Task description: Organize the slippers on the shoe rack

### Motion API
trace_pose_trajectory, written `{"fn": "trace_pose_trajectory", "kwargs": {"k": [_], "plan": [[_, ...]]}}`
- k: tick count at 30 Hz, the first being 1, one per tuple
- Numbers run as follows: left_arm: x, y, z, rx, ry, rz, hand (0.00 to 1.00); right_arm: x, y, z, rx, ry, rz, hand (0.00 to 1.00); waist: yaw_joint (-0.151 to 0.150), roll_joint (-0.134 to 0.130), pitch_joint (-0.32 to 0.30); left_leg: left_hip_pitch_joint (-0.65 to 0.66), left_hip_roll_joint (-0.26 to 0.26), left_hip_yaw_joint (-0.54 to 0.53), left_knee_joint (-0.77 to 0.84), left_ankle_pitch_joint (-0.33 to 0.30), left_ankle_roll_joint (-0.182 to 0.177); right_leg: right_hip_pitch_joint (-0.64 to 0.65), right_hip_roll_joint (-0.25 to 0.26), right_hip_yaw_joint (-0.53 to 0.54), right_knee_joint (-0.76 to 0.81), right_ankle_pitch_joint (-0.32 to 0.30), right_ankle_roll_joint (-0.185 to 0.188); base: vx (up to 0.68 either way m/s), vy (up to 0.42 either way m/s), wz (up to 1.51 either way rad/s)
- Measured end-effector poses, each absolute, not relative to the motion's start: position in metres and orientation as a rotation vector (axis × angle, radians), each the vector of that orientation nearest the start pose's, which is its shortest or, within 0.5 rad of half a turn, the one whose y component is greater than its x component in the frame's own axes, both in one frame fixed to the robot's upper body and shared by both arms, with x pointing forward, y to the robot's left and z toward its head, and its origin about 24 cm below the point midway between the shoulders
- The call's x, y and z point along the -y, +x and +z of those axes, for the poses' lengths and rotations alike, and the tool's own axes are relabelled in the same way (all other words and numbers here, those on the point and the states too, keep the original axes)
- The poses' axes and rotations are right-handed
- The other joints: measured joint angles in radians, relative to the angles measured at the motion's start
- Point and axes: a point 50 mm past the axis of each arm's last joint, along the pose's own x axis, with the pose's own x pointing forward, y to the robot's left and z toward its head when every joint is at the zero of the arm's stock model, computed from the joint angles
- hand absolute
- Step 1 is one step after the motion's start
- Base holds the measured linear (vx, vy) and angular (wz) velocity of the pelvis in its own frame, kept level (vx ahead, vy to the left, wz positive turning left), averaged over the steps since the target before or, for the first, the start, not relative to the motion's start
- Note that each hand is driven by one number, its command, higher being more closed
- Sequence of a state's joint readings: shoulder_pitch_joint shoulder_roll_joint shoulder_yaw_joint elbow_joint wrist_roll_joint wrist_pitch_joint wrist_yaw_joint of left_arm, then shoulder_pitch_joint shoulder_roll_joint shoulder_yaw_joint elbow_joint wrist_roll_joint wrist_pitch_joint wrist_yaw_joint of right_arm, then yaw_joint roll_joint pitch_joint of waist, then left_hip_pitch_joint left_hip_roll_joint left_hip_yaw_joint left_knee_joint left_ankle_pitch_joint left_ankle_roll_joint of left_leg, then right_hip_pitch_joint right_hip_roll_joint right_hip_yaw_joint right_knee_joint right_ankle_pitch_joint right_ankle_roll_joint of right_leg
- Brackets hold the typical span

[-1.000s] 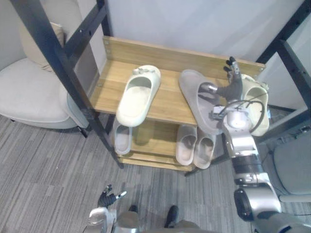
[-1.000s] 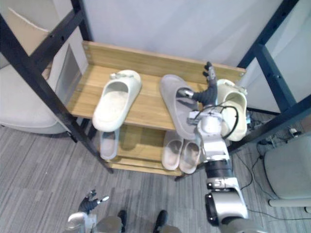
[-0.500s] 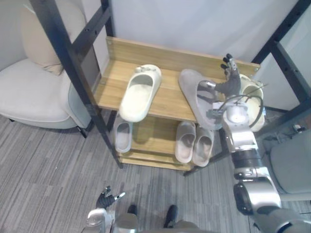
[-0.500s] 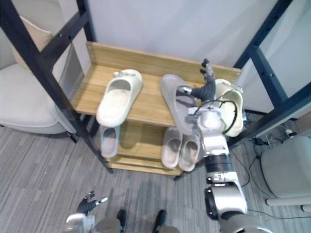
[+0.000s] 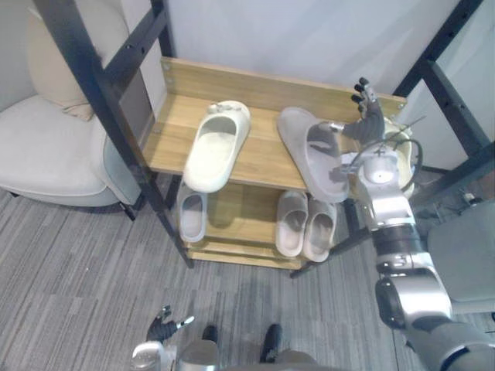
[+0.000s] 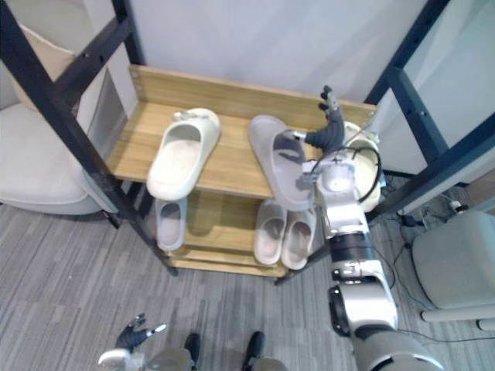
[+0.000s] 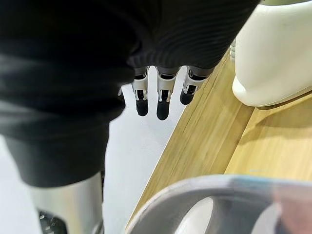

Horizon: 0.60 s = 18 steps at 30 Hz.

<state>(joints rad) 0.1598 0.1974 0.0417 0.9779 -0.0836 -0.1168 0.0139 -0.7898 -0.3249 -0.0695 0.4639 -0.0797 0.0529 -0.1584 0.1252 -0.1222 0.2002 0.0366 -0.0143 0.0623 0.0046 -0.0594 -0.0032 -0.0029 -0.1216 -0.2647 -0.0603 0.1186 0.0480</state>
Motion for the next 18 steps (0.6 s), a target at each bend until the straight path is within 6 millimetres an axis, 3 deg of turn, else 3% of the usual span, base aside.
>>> {"fn": "trace_pose_trajectory", "kwargs": {"k": [3,8,17,18], "plan": [[-0.236,0.076,-0.151,-1.031,0.095,0.225,0.0,0.2,0.381,0.191,0.279,-0.329,-0.219,0.0,0.008,0.0,0.0,-0.001,0.0,-0.001,-0.002,0.001,0.001,-0.001,0.0,0.0,0.0,0.001,-0.001,0.0,0.0,0.0],[-0.236,0.076,-0.151,-1.029,0.083,0.232,0.0,0.2,0.386,0.187,0.243,-0.33,-0.218,0.0,0.026,0.0,0.004,-0.004,0.0,-0.001,-0.023,0.012,-0.001,-0.014,0.0,0.0,0.001,0.001,-0.002,0.0,0.0,0.0],[-0.238,0.084,-0.148,-0.992,0.054,0.257,0.0,0.168,0.4,0.221,0.309,-0.363,-0.141,0.0,0.046,-0.008,0.05,-0.035,0.029,-0.006,-0.011,0.013,-0.008,-0.041,0.018,0.012,0.003,0.032,-0.001,0.0,-0.002,0.01],[-0.238,0.085,-0.148,-0.99,0.051,0.261,0.0,0.165,0.4,0.222,0.312,-0.358,-0.135,1.0,0.048,-0.01,0.054,-0.038,0.032,-0.011,-0.002,0.011,-0.01,-0.038,0.02,0.013,0.003,0.035,0.0,0.03,0.009,0.07]]}}
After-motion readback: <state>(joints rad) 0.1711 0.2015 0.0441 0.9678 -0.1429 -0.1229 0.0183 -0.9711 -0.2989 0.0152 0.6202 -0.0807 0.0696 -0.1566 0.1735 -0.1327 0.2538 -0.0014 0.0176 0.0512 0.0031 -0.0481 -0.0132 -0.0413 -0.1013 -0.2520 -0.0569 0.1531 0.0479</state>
